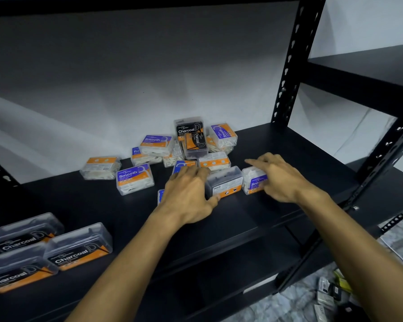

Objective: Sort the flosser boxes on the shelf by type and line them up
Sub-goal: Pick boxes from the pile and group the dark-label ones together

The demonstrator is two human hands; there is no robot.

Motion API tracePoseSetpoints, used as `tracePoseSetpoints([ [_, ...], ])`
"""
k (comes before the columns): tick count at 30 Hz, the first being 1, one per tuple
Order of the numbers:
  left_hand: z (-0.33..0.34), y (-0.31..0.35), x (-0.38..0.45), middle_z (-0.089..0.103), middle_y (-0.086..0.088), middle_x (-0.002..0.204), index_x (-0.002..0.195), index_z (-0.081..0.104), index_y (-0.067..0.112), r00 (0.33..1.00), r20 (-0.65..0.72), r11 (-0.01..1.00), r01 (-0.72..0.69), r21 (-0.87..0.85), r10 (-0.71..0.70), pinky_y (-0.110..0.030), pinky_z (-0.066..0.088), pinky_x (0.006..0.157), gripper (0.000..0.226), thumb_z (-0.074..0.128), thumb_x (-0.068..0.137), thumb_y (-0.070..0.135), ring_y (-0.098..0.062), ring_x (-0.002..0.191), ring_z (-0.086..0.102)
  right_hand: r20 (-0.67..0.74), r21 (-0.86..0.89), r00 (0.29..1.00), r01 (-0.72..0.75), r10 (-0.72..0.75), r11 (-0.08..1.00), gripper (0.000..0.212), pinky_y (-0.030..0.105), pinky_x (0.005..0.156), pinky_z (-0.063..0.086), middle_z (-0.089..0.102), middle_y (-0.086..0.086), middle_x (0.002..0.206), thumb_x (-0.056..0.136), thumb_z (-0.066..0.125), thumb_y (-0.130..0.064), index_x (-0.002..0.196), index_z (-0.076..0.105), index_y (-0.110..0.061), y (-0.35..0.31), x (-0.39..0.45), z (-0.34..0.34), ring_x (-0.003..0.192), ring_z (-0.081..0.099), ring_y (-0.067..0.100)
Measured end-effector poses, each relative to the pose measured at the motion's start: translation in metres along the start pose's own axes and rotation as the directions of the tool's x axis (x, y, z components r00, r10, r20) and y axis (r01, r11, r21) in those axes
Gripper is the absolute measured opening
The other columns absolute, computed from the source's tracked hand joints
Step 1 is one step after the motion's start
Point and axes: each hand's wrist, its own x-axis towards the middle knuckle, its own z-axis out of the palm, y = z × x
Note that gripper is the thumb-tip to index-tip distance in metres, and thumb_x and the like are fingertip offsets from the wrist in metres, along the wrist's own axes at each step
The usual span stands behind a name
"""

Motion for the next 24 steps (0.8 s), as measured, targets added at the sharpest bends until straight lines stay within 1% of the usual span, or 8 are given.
tracePoseSetpoints([
  [3, -0.003, -0.01, -0.003, 0.043, -0.002, 0.146, 0.146, 0.034, 0.021, 1.0, 0.002, 0.999, 0.006, -0.046, -0.006, -0.04, 0.033, 0.107, 0.076, 0.057, 0.083, 0.056, -0.022, 0.134, 0.036, -0.004, 0.029, 1.0, 0.011, -0.011, 1.0, 0.081, 0.036, 0.11, 0.03, 0.031, 0.002, 0.146, 0.081, 0.065, -0.009, 0.148, 0.025, -0.026, 0.0, 0.0, -0.003, 0.135, 0.026, 0.021],
  [8, -0.009, -0.006, 0.016, 0.049, -0.004, 0.14, 0.14, 0.042, 0.018, 0.999, 0.02, 0.999, -0.031, -0.004, 0.032, -0.042, 0.038, 0.104, 0.074, 0.055, 0.084, 0.064, -0.024, 0.128, 0.042, 0.044, 0.047, 0.999, 0.023, -0.025, 0.999, 0.085, 0.038, 0.11, 0.032, 0.025, 0.0, 0.15, 0.08, 0.064, -0.007, 0.15, 0.019, -0.024, -0.008, 0.0, -0.01, 0.139, 0.02, 0.019],
  [12, -0.009, 0.01, 0.037, 0.058, -0.009, 0.125, 0.127, 0.054, 0.015, 0.988, 0.148, 0.998, -0.046, 0.037, 0.04, -0.039, 0.047, 0.088, 0.061, 0.062, 0.084, 0.057, -0.027, 0.113, 0.053, 0.054, 0.011, 0.998, 0.029, -0.03, 1.0, 0.087, 0.037, 0.113, 0.027, 0.022, 0.001, 0.152, 0.08, 0.066, -0.008, 0.15, 0.018, -0.024, -0.01, -0.002, -0.013, 0.141, 0.017, 0.02],
  [16, -0.011, 0.014, 0.044, 0.062, -0.006, 0.112, 0.116, 0.058, 0.017, 0.982, 0.19, 0.999, -0.027, 0.018, 0.023, -0.038, 0.049, 0.078, 0.046, 0.066, 0.084, 0.048, -0.025, 0.098, 0.058, 0.031, 0.062, 0.999, 0.023, -0.025, 0.998, 0.086, 0.038, 0.114, 0.026, 0.021, 0.0, 0.153, 0.081, 0.063, -0.003, 0.15, 0.017, -0.025, -0.01, -0.01, -0.018, 0.142, 0.014, 0.02],
  [18, -0.015, 0.009, 0.043, 0.063, -0.004, 0.112, 0.119, 0.056, 0.019, 0.982, 0.191, 0.998, 0.018, -0.065, -0.005, -0.037, 0.05, 0.08, 0.048, 0.068, 0.082, 0.047, -0.025, 0.099, 0.059, 0.002, 0.101, 1.0, 0.03, -0.03, 0.994, 0.084, 0.036, 0.114, 0.024, 0.021, 0.001, 0.154, 0.082, 0.057, 0.001, 0.151, 0.016, -0.024, -0.01, -0.013, -0.022, 0.142, 0.013, 0.019],
  [21, -0.028, -0.006, 0.034, 0.062, 0.003, 0.111, 0.111, 0.049, 0.02, 0.986, 0.157, 0.918, 0.117, -0.379, -0.06, -0.039, 0.054, 0.081, 0.047, 0.07, 0.078, 0.045, -0.019, 0.099, 0.061, -0.055, 0.162, 0.997, 0.061, -0.053, 0.985, 0.083, 0.033, 0.111, 0.025, 0.022, 0.001, 0.153, 0.083, 0.056, 0.003, 0.151, 0.015, -0.024, -0.015, -0.015, -0.025, 0.141, 0.014, 0.019],
  [22, -0.035, -0.011, 0.029, 0.06, 0.005, 0.105, 0.109, 0.045, 0.022, 0.989, 0.119, 0.882, 0.133, -0.452, -0.088, -0.034, 0.055, 0.074, 0.043, 0.071, 0.08, 0.04, -0.014, 0.092, 0.061, -0.082, 0.174, 0.994, 0.082, -0.068, 0.981, 0.082, 0.032, 0.11, 0.026, 0.023, 0.001, 0.152, 0.084, 0.055, 0.003, 0.151, 0.016, -0.024, -0.019, -0.014, -0.026, 0.141, 0.015, 0.018],
  [24, -0.05, -0.022, 0.019, 0.052, 0.009, 0.096, 0.11, 0.04, 0.023, 0.987, 0.045, 0.836, 0.157, -0.525, -0.157, -0.022, 0.048, 0.057, 0.04, 0.069, 0.085, 0.03, -0.006, 0.08, 0.057, -0.154, 0.174, 0.982, 0.14, -0.113, 0.975, 0.078, 0.032, 0.11, 0.027, 0.025, 0.0, 0.151, 0.085, 0.055, 0.001, 0.15, 0.018, -0.023, -0.03, -0.011, -0.024, 0.14, 0.018, 0.018],
])
